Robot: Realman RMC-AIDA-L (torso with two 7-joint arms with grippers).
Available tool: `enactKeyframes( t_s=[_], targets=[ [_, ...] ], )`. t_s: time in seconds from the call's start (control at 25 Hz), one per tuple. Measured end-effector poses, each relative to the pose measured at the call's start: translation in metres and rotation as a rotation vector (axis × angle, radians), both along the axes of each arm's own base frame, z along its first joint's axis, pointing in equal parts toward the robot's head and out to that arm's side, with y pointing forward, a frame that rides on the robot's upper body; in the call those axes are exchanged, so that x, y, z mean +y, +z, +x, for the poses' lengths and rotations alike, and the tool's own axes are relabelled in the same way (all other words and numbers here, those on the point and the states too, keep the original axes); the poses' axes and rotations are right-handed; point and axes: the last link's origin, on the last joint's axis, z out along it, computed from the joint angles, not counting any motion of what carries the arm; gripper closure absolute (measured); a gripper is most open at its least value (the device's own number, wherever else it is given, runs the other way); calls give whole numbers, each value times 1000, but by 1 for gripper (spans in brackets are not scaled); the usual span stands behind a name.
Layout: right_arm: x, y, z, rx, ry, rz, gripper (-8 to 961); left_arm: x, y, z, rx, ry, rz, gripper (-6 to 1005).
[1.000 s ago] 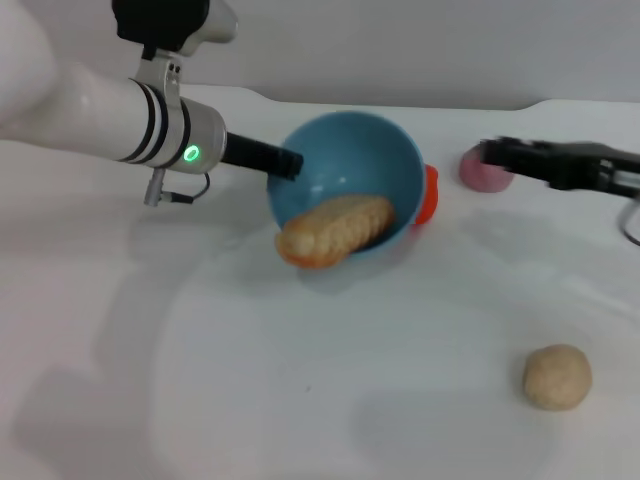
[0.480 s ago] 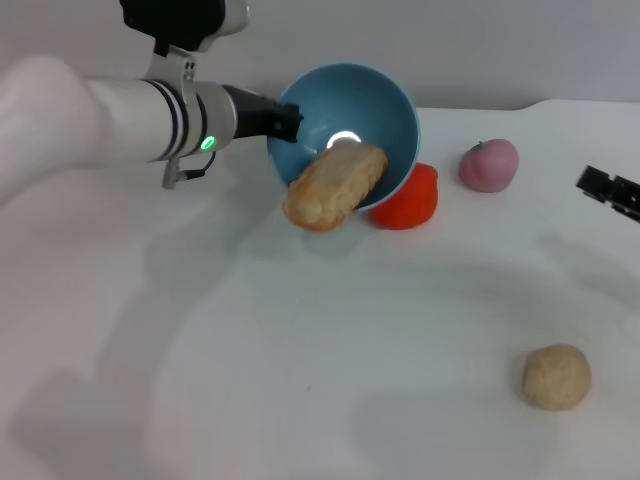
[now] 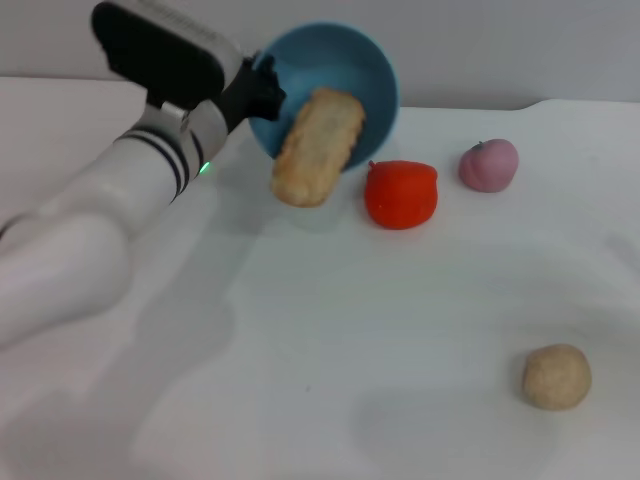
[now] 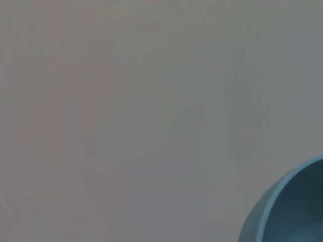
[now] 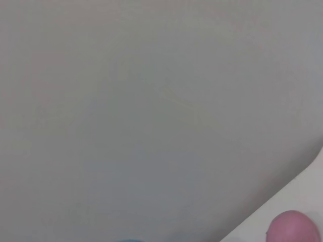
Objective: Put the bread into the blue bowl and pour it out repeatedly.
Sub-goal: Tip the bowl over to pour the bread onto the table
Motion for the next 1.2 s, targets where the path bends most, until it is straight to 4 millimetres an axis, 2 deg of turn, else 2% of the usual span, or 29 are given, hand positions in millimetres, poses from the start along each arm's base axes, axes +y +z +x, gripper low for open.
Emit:
enactKeyframes(
  t_s=[0.2,0.32,0.64,0.8,1.08,1.2],
  targets=[
    [-3,-2,5,24,-33,9,600,-10,6,-7,20,-86,150,1000],
    [-3,-2,8,40,-55,21,600,-13,3,-8,47,-119,161,1000],
    [-3,-5,11,54,-78,19,601,-31,-2,3,110,-313,234,999],
    [-3,-7,10,65,-80,20,601,-42,-10,9,162,-417,227,999],
    [-1,-11,8,77,-77,14,601,-59,-36,21,422,-626,161,1000],
    [-1,-11,8,77,-76,13,602,-63,-40,24,454,-658,152,1000]
  ],
)
